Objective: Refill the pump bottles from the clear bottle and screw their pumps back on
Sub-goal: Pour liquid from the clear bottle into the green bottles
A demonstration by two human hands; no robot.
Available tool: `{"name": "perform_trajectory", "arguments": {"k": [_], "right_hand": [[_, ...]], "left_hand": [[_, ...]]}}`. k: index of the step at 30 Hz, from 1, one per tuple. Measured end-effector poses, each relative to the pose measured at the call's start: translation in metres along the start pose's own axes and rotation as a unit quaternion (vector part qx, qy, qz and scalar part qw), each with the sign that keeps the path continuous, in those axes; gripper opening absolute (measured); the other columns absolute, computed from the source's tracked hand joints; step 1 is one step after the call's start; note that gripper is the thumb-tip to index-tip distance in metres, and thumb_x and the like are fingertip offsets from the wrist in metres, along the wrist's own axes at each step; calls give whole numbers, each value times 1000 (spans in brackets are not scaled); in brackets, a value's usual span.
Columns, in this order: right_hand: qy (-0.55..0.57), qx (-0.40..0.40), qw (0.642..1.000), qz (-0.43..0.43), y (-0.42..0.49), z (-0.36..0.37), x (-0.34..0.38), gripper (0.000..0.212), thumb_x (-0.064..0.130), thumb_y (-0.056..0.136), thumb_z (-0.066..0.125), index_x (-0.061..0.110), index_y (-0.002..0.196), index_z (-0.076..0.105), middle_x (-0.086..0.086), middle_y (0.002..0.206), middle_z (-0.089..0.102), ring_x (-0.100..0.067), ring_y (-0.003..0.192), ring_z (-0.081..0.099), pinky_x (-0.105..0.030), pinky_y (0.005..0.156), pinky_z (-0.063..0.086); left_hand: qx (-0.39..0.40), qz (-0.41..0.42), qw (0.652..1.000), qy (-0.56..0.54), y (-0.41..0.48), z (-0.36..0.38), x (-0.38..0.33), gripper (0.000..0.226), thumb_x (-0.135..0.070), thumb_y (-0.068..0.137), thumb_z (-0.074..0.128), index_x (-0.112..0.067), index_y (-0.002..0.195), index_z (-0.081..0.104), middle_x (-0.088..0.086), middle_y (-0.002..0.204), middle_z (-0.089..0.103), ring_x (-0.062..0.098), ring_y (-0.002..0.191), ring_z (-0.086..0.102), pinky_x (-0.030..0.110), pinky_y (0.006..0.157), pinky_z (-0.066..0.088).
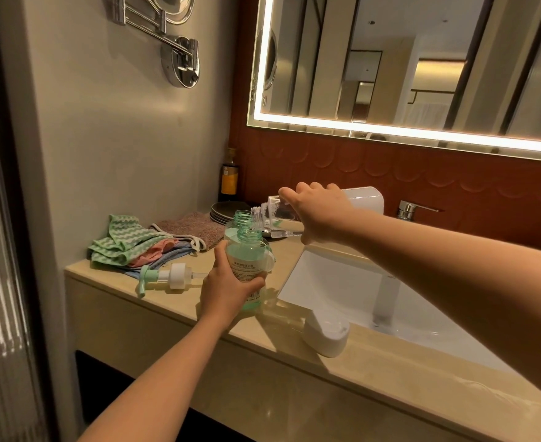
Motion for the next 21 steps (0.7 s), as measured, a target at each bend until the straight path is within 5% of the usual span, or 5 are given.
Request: {"name": "perform_trajectory", "arguments": {"k": [21], "right_hand": [[-45,-16,999,-13,4,-5,2,82,23,72,77,21,138,28,-10,120,49,-26,107,47,-37,84,40]], "left_hand": [[-5,7,1000,0,-1,-2,-3,86,-41,69,78,-26,134,24,5,123,57,25,107,58,37,78,51]]}}
Point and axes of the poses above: each hand's wrist, its own y-axis towards the middle knuckle, its own z-axis out of the palm, x = y × z, the point moved 4 cm from there along y, towards the middle knuckle
